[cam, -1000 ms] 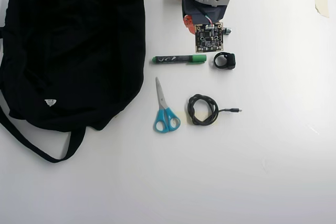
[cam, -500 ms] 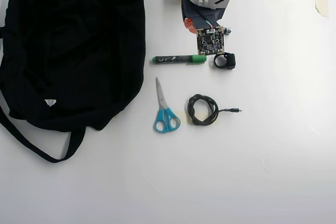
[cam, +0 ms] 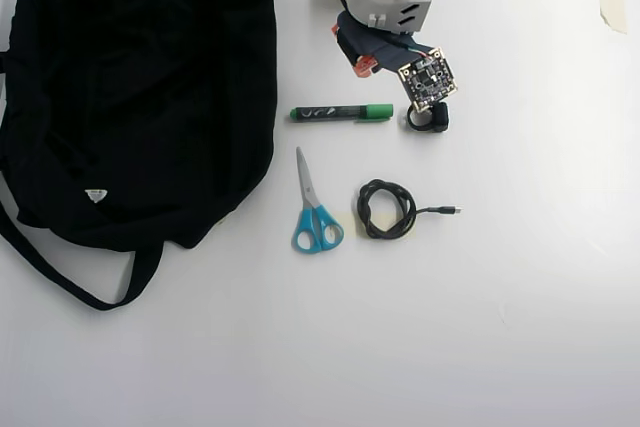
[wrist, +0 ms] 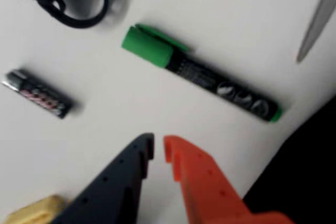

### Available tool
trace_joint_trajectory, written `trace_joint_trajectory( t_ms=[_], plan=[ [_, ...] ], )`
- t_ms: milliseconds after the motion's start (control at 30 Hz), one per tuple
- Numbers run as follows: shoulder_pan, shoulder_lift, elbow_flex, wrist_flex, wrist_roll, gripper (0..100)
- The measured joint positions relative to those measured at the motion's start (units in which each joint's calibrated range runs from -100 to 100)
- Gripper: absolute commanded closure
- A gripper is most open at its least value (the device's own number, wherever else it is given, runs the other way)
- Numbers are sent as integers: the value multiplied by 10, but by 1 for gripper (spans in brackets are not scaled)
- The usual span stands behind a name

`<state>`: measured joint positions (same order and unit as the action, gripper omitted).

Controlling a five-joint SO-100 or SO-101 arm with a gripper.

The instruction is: Put the green marker into the black bag

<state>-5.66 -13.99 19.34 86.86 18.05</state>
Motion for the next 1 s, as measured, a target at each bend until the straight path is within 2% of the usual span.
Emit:
trace_joint_trajectory(
  t_ms=[300, 633, 800, 1000],
  plan=[
    [2, 0, 42, -51, 115, 98],
    [1, 0, 59, -51, 133, 98],
    [2, 0, 59, -51, 176, 98],
    [2, 0, 59, -80, 202, 98]
  ],
)
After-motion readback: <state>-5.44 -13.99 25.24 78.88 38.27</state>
